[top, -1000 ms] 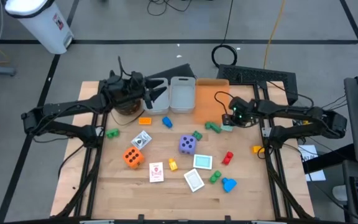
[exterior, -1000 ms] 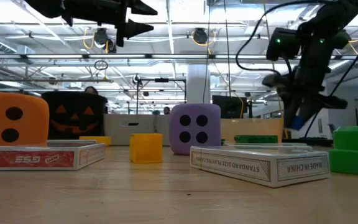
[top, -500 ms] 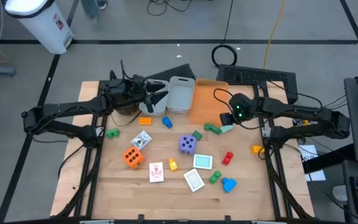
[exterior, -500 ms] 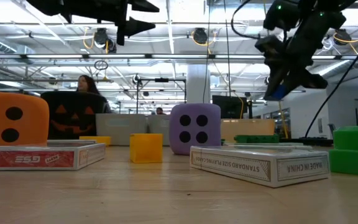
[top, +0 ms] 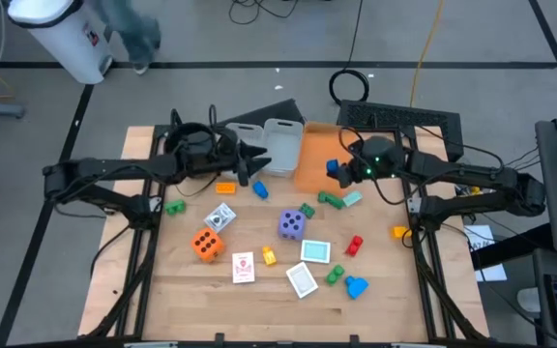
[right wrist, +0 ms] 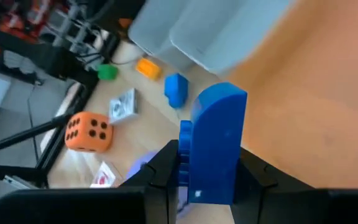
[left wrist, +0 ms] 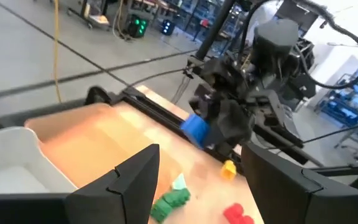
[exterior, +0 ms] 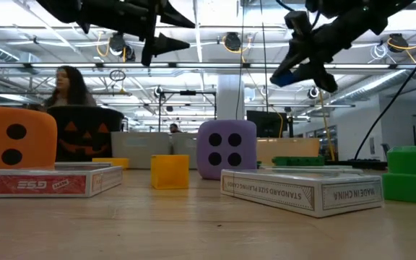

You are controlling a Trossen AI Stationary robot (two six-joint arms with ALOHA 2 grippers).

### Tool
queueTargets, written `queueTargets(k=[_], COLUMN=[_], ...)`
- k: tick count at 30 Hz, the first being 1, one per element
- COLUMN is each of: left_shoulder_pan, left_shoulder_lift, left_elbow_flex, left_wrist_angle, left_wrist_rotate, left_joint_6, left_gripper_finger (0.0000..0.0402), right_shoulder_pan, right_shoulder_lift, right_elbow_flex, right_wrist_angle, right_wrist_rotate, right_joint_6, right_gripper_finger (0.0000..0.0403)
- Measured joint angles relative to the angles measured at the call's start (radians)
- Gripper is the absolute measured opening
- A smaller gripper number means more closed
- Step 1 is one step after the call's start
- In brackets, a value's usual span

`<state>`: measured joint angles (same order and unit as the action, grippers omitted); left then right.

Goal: Pick & Place Toys
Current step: Put the top right blue game piece into the orange bin

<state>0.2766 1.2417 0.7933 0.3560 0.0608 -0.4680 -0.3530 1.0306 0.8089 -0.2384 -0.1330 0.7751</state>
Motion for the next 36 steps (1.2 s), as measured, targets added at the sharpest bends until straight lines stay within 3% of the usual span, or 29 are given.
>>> queueTargets(k=[6,13,25,36], left_shoulder_pan=[0.0,0.0,0.003,0.003], left_shoulder_lift=[0.07,0.211,0.367,0.455], left_elbow_flex=[0.05,0.253,0.502,0.583], left_wrist_angle=[-0.02,-0.164,-0.275,-0.31], left_wrist_rotate=[0.111,0.257,0.5,0.545], left_joint_6=[-0.035,0.057,0.051,-0.018], left_gripper_finger=[0.0239,0.0239,0.0239,0.0239], right_shoulder_pan=[-0.002,0.035,0.137,0.166], right_shoulder_lift=[0.0,0.029,0.059,0.059], right_elbow_flex=[0.0,0.0,0.0,0.0], right_wrist_angle=[0.128,0.187,0.341,0.347], right_wrist_rotate=[-0.087,-0.186,-0.185,-0.187], right_joint_6=[-0.129,-0.232,-0.336,-0.388], right_gripper_finger=[0.0082,0.0082,0.0082,0.0082])
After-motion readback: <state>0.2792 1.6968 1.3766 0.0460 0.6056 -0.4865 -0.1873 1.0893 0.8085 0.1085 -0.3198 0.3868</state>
